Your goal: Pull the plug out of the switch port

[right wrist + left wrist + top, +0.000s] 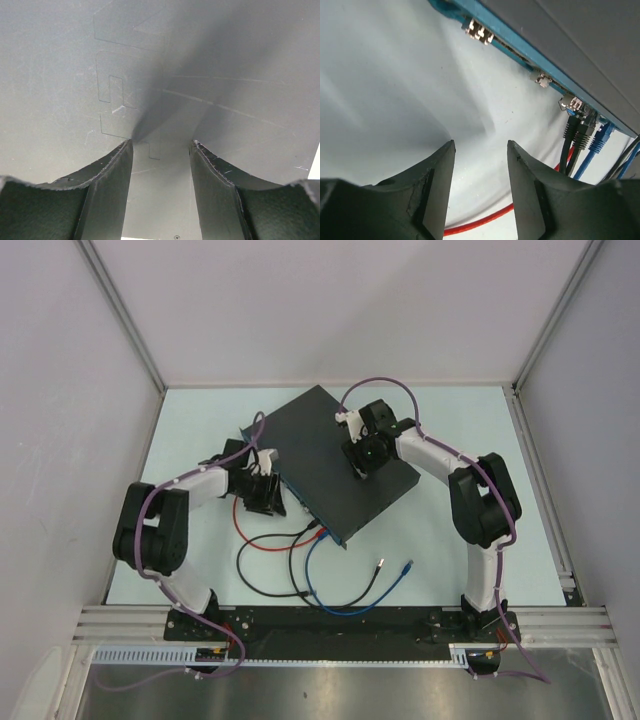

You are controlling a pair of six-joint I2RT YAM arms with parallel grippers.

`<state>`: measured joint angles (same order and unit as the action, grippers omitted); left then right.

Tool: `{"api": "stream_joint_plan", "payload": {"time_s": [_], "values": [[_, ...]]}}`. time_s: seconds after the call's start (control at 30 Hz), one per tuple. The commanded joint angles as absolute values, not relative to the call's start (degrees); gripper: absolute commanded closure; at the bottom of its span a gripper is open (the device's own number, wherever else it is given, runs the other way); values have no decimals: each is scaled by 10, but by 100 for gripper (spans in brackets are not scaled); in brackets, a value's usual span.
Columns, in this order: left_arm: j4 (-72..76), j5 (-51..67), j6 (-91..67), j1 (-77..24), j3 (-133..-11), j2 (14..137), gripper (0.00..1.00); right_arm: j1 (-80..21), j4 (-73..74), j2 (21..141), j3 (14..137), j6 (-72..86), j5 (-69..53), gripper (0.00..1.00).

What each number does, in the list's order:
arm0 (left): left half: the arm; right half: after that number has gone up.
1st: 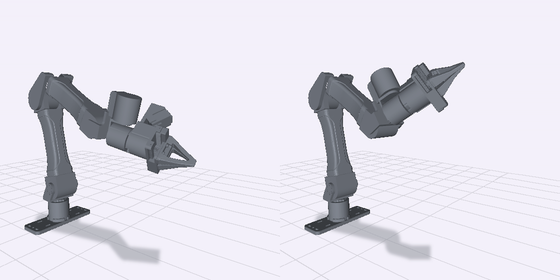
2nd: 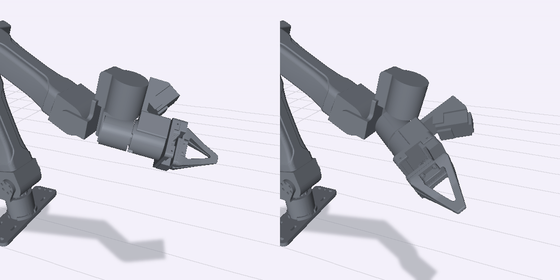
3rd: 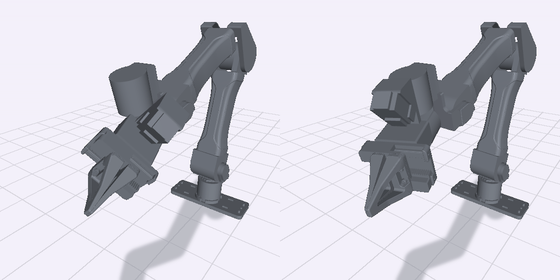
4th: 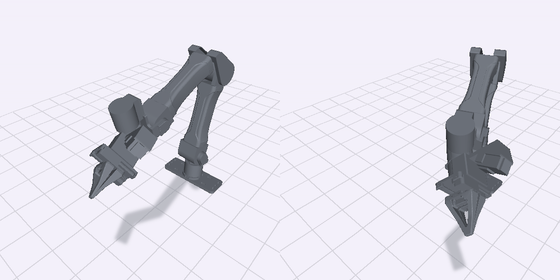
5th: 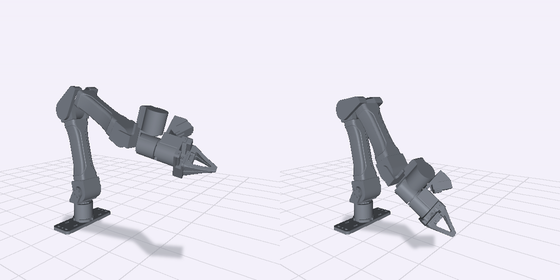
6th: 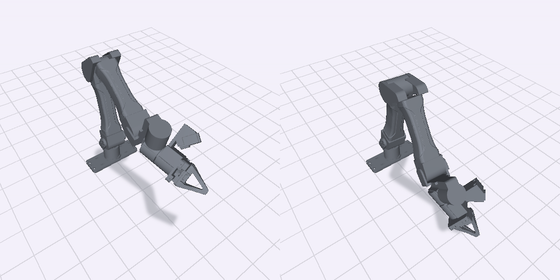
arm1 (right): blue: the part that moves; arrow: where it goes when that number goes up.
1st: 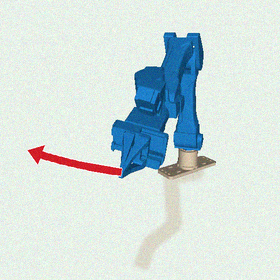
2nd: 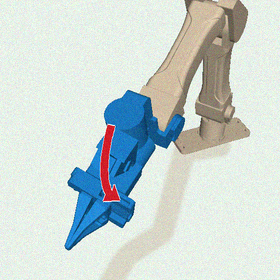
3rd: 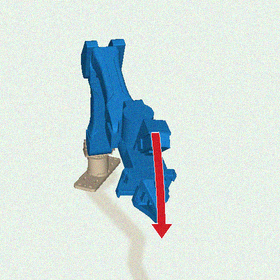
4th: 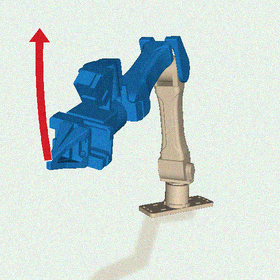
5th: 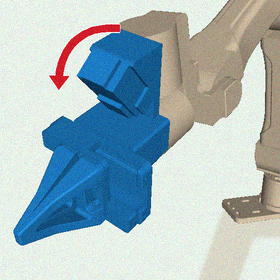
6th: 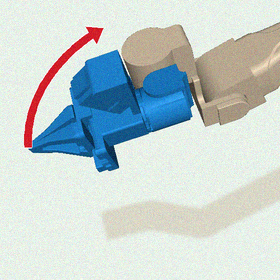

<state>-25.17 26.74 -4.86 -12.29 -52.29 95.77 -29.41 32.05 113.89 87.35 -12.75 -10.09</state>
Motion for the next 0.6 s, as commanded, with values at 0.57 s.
{"api": "stream_joint_plan", "payload": {"time_s": [0.57], "values": [[-185,625,-13,-92,-616,1098,56,-305,343,1158,875,-145,-85,46]]}}
